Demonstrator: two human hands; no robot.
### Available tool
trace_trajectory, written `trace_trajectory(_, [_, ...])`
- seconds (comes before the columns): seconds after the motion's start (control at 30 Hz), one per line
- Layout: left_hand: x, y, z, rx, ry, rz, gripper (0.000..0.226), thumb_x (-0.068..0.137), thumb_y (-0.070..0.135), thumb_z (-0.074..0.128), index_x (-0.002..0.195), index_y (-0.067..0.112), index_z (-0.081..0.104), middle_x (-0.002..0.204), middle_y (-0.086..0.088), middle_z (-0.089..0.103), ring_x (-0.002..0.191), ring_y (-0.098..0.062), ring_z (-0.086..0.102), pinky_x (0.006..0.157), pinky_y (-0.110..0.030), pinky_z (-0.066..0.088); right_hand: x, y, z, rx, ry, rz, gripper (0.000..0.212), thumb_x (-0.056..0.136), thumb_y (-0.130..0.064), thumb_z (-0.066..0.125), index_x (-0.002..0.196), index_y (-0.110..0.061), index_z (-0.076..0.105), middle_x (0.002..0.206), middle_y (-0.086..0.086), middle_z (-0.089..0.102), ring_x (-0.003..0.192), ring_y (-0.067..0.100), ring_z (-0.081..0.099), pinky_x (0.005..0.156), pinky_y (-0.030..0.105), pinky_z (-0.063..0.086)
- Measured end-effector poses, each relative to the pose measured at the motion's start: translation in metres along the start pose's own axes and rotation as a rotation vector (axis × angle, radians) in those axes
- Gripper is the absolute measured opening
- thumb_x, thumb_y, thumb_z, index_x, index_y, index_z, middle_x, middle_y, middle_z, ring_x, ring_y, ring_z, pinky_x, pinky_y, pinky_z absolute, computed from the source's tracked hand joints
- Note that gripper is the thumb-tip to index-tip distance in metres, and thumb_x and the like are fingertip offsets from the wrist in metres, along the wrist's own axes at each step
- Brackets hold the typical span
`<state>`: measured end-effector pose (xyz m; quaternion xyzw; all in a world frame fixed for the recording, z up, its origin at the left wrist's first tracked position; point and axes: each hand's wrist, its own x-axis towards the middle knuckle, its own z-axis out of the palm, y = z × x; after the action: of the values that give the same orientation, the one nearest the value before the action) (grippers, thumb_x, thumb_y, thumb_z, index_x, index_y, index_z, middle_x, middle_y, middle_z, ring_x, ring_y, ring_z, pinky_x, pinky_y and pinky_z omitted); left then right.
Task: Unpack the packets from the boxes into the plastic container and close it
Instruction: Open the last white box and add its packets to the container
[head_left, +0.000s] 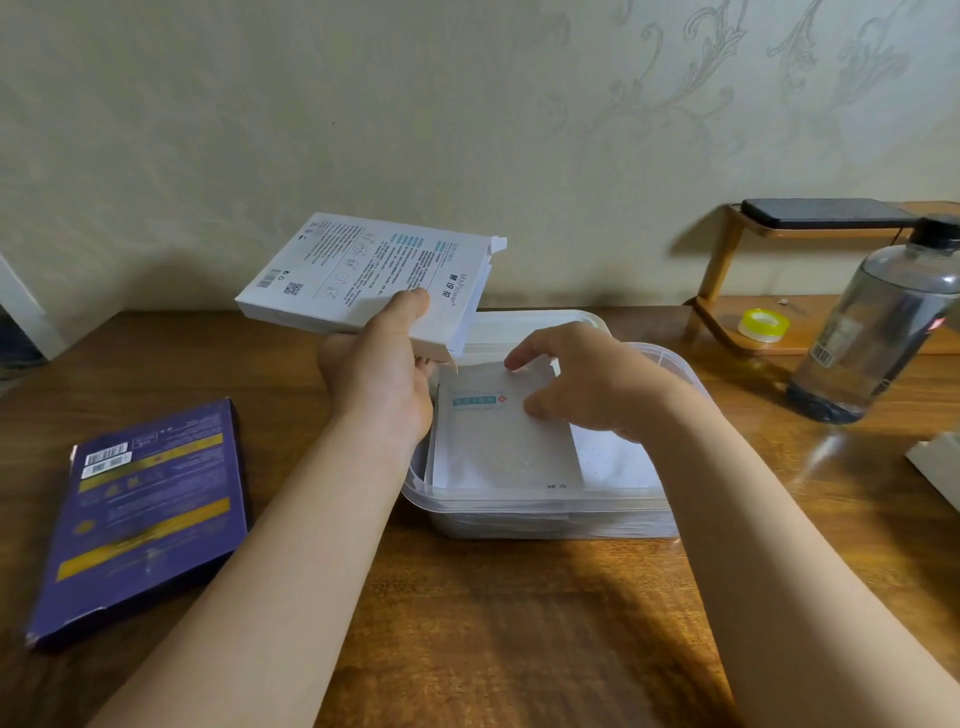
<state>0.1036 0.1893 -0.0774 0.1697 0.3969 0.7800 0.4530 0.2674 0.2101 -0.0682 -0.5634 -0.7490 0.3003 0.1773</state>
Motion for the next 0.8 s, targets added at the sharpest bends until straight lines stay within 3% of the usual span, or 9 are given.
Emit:
trace_trajectory(0.1, [0.000, 0.000, 0.000, 0.000, -0.003, 0.002, 0.033, 0.084, -0.004, 0.075, 0.103, 0.022, 0.067, 0.104, 0.001, 0.080, 0.093, -0.018, 0.077, 0.085, -0.040, 0.063, -0.001, -0.004, 0.000, -0.155, -0.026, -0.012, 0.053, 0.080, -0.023, 0.080, 0.129, -0.028, 0.060, 0.115, 0.000, 0.056, 0.083, 0.014, 0.058, 0.070, 0.029, 0.055])
trace_trajectory(0.17, [0.001, 0.000, 0.000, 0.001, -0.001, 0.003, 0.033, 0.085, -0.004, 0.074, 0.104, 0.021, 0.067, 0.104, 0.000, 0.080, 0.092, -0.018, 0.078, 0.083, -0.040, 0.063, -0.003, -0.006, -0.001, -0.266, -0.022, -0.010, 0.064, 0.078, -0.034, 0.082, 0.134, -0.026, 0.052, 0.121, 0.001, 0.047, 0.084, 0.016, 0.055, 0.067, 0.026, 0.045])
trace_trajectory(0.23, [0.001, 0.000, -0.001, 0.008, 0.001, 0.005, 0.033, 0.084, -0.004, 0.074, 0.105, 0.021, 0.067, 0.102, 0.001, 0.080, 0.090, -0.018, 0.078, 0.080, -0.038, 0.064, -0.008, -0.009, -0.004, -0.356, -0.010, -0.024, 0.069, 0.076, -0.043, 0.083, 0.134, -0.023, 0.050, 0.121, 0.001, 0.038, 0.092, 0.021, 0.054, 0.075, 0.029, 0.043])
trace_trajectory(0.33, [0.001, 0.000, -0.001, 0.014, -0.002, 0.006, 0.033, 0.085, -0.004, 0.074, 0.107, 0.020, 0.067, 0.098, 0.001, 0.080, 0.083, -0.016, 0.078, 0.070, -0.032, 0.063, -0.015, -0.012, -0.011, -0.468, -0.062, -0.116, 0.079, 0.074, -0.053, 0.080, 0.141, -0.032, 0.044, 0.136, -0.003, 0.040, 0.112, 0.018, 0.049, 0.086, 0.030, 0.041])
trace_trajectory(0.47, [0.000, 0.000, -0.001, 0.013, -0.013, 0.007, 0.034, 0.086, -0.004, 0.074, 0.109, 0.020, 0.066, 0.104, 0.001, 0.079, 0.091, -0.016, 0.078, 0.081, -0.039, 0.064, -0.015, -0.014, -0.007, -0.471, -0.306, -0.197, 0.094, 0.073, -0.063, 0.077, 0.151, -0.042, 0.030, 0.158, -0.018, 0.030, 0.144, 0.013, 0.033, 0.115, 0.039, 0.029])
trace_trajectory(0.53, [0.000, 0.001, -0.001, 0.008, -0.019, 0.009, 0.036, 0.085, -0.004, 0.074, 0.112, 0.020, 0.067, 0.104, 0.001, 0.080, 0.094, -0.017, 0.077, 0.083, -0.039, 0.064, -0.010, -0.012, 0.002, -0.480, -0.352, -0.226, 0.095, 0.075, -0.063, 0.074, 0.154, -0.041, 0.026, 0.160, -0.018, 0.027, 0.145, 0.012, 0.030, 0.119, 0.039, 0.025])
trace_trajectory(0.8, [-0.003, 0.002, 0.000, 0.009, -0.012, 0.003, 0.031, 0.085, -0.005, 0.074, 0.099, 0.022, 0.067, 0.100, 0.003, 0.079, 0.088, -0.014, 0.078, 0.076, -0.034, 0.064, -0.004, -0.013, 0.016, -0.441, -0.391, -0.281, 0.088, 0.083, -0.057, 0.071, 0.155, -0.036, 0.023, 0.153, -0.014, 0.037, 0.133, 0.015, 0.043, 0.114, 0.039, 0.036])
